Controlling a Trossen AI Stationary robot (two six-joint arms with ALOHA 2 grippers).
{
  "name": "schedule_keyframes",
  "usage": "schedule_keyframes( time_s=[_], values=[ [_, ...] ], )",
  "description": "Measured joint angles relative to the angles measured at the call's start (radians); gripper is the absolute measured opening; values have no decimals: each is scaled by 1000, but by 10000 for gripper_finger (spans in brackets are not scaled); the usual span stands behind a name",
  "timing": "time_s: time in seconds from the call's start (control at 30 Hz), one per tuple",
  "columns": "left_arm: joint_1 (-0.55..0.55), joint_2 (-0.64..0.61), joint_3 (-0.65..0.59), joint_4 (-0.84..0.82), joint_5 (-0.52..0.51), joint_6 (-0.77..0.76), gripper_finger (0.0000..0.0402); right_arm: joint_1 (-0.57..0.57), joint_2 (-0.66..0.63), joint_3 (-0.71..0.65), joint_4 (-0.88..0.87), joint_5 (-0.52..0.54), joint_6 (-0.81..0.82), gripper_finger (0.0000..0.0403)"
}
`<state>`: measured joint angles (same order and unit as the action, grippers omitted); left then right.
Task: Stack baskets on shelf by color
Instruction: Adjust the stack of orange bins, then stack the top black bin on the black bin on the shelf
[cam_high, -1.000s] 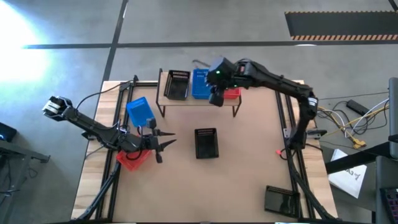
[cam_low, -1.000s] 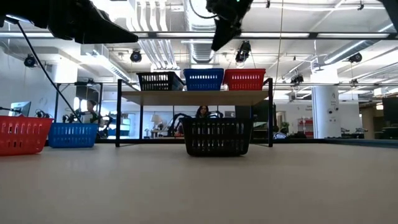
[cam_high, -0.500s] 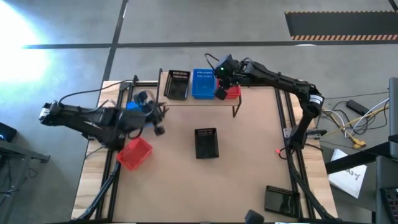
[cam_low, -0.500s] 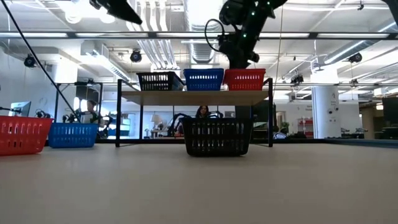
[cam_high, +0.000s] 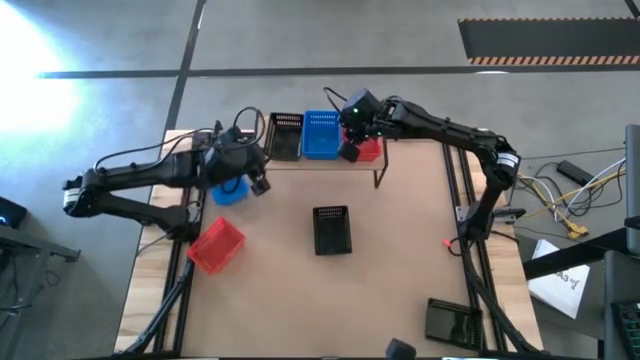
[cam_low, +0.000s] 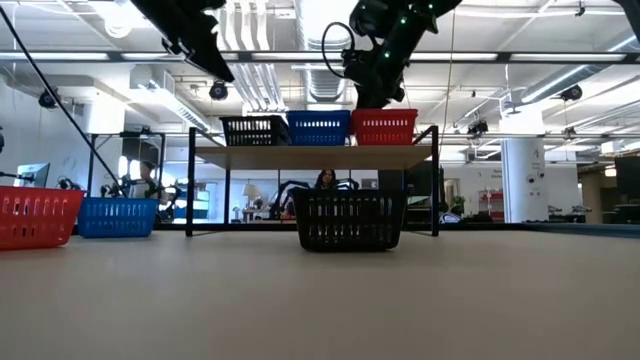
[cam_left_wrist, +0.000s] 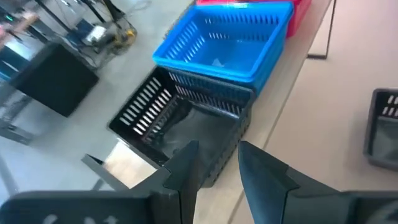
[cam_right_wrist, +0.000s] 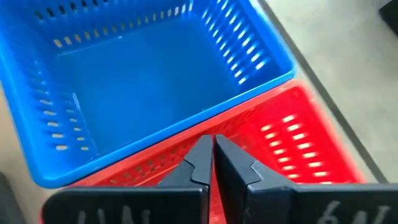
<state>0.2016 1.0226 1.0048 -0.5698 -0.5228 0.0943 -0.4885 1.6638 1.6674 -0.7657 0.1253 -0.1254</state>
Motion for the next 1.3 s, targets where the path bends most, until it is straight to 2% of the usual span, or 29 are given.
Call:
schedule_keyframes(
  time_s=[0.23, 0.4, 0.57, 0.77, 0.93, 1.07, 1.2, 1.3],
  values=[
    [126, 128, 14, 91, 89, 88, 97, 13, -9, 27, 6, 6, 7, 9],
    [197, 246, 92, 100, 262, 96, 97, 13, -8, 27, -11, 6, 21, 9],
    [209, 344, 166, 100, 384, 104, 97, 13, -8, 26, -10, 6, 21, 9],
    [209, 384, 233, 126, 414, 127, 97, 41, -40, 22, -7, 13, 21, 9],
    [207, 318, 282, 81, 414, 131, 97, 114, -112, -43, 8, 96, 19, 9],
    [180, 213, 270, -28, 413, 168, 97, 238, -206, -187, 95, 209, 37, 9],
    [72, 72, 188, -76, 414, 175, 97, 424, -310, -407, 262, 279, 70, 9],
    [-70, -27, 98, -34, 411, 175, 97, 588, -354, -584, 400, 317, 128, 9]
  ],
)
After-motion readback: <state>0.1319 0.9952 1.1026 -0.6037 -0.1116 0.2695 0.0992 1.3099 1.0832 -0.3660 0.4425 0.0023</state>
